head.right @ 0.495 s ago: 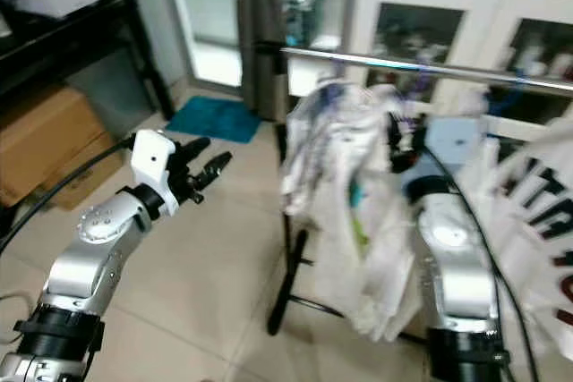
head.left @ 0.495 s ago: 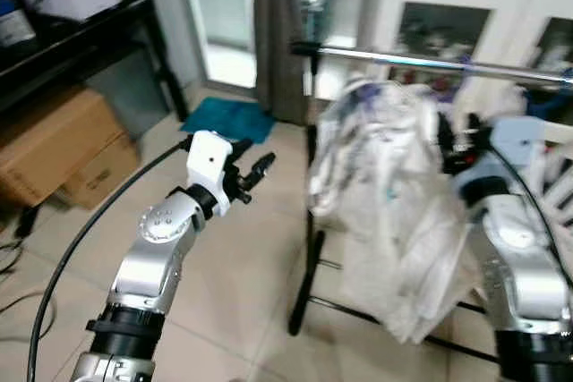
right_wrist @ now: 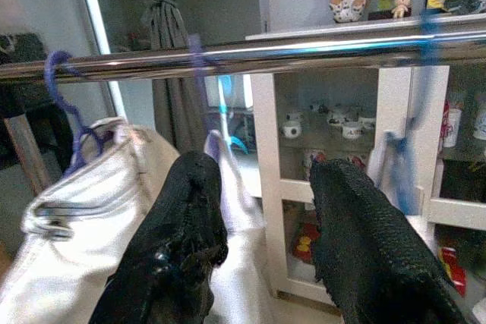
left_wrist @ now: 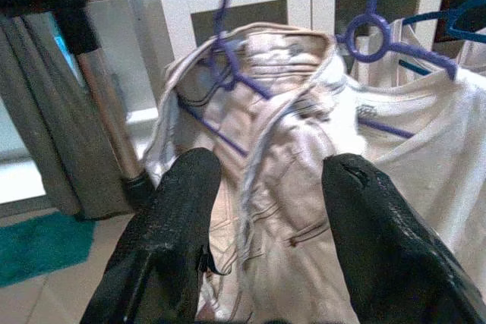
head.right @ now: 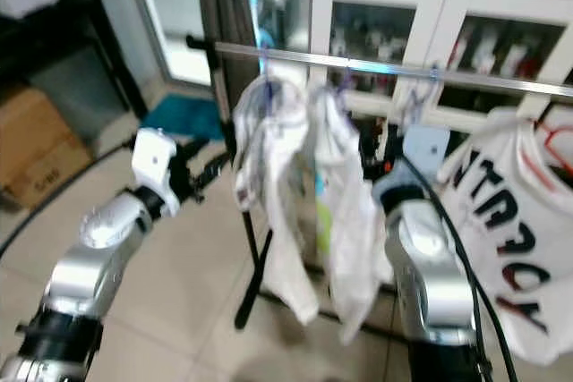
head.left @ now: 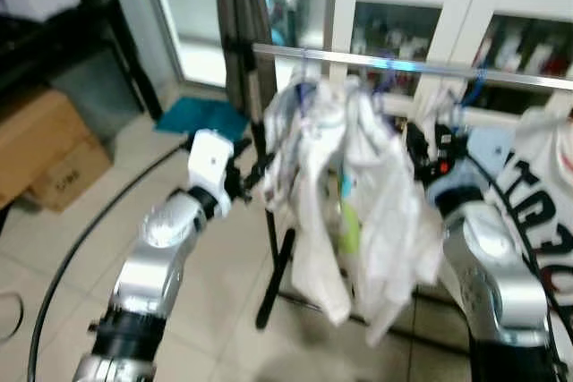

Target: Hang hanger

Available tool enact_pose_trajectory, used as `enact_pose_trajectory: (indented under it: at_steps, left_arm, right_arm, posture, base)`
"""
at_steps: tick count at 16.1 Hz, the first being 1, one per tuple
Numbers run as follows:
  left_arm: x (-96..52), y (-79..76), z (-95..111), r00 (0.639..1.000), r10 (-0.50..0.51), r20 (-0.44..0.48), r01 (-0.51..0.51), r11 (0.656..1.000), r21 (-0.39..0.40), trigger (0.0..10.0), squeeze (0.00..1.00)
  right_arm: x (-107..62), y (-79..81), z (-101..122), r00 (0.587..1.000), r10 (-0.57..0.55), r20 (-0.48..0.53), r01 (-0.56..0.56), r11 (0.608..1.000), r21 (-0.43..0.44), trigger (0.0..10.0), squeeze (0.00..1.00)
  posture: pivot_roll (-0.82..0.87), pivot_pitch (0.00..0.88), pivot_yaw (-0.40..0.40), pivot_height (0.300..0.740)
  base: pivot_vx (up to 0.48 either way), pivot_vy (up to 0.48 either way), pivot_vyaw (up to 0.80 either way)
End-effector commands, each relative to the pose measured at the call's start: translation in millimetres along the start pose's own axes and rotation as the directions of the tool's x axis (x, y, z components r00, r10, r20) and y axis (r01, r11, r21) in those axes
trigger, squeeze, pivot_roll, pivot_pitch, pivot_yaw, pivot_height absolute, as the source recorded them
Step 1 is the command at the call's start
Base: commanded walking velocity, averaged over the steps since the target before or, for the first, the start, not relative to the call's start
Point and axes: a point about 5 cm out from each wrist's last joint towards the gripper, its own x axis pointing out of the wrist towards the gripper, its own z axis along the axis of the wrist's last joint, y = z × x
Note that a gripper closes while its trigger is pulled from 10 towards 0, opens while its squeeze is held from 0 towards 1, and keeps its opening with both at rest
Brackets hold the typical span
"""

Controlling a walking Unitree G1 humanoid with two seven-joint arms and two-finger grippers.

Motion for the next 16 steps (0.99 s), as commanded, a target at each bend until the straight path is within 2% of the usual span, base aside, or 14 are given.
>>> enact_pose_trajectory:
  at_steps: [1, 2, 12, 13, 14, 16]
  left_arm:
    - [1.2, -2.8, 2, 1.0, -0.01, 0.004, 0.01, 1.0, 0.011, 10.0, 0.0]
    - [0.7, -3.1, 1, 1.0, -0.014, 0.002, 0.014, 1.0, 0.014, 10.0, 0.0]
    - [2.1, -7.7, -2, 0.999, -0.038, -0.032, 0.039, 0.999, 0.024, 10.0, 0.0]
    - [2.4, -7.8, -1, 0.999, -0.05, -0.02, 0.05, 0.998, 0.024, 10.0, 0.0]
    - [2.7, -6.7, 1, 0.999, -0.053, -0.006, 0.053, 0.999, 0.011, 10.0, 0.0]
    - [2.8, -6.7, 2, 0.998, -0.059, -0.006, 0.059, 0.998, 0.008, 10.0, 0.0]
  right_arm:
    - [-2.0, -5.4, 0, 1.0, -0.022, -0.013, 0.022, 1.0, -0.014, 10.0, 0.0]
    - [-2.1, -5.5, 0, 1.0, -0.023, -0.018, 0.023, 0.999, -0.023, 10.0, 0.0]
    - [1.4, -3.6, -11, 0.995, -0.045, -0.084, 0.044, 0.999, -0.014, 10.0, 0.0]
    - [1.7, -1.9, -12, 0.995, -0.048, -0.092, 0.045, 0.998, -0.035, 10.0, 0.0]
    - [2.4, -4.4, -14, 0.99, -0.093, -0.108, 0.084, 0.992, -0.091, 10.0, 0.0]
    - [3.3, -5.0, -15, 0.988, -0.102, -0.113, 0.091, 0.991, -0.093, 10.0, 0.0]
  posture:
    - [-0.16, 0.0, 0.075, 0.74]
    - [-0.16, 0.0, 0.076, 0.74]
    - [-0.16, 0.0, 0.072, 0.74]
    - [-0.15, 0.0, 0.069, 0.74]
    - [-0.15, 0.0, 0.069, 0.74]
    - [-0.15, 0.0, 0.069, 0.74]
  base:
    - [0.0, -0.48, 0.0]
    - [0.0, -0.446, 0.0]
    - [0.0, 0.0, 0.0]
    - [0.0, 0.0, 0.0]
    - [0.27, 0.0, 0.8]
    - [0.311, 0.0, 0.8]
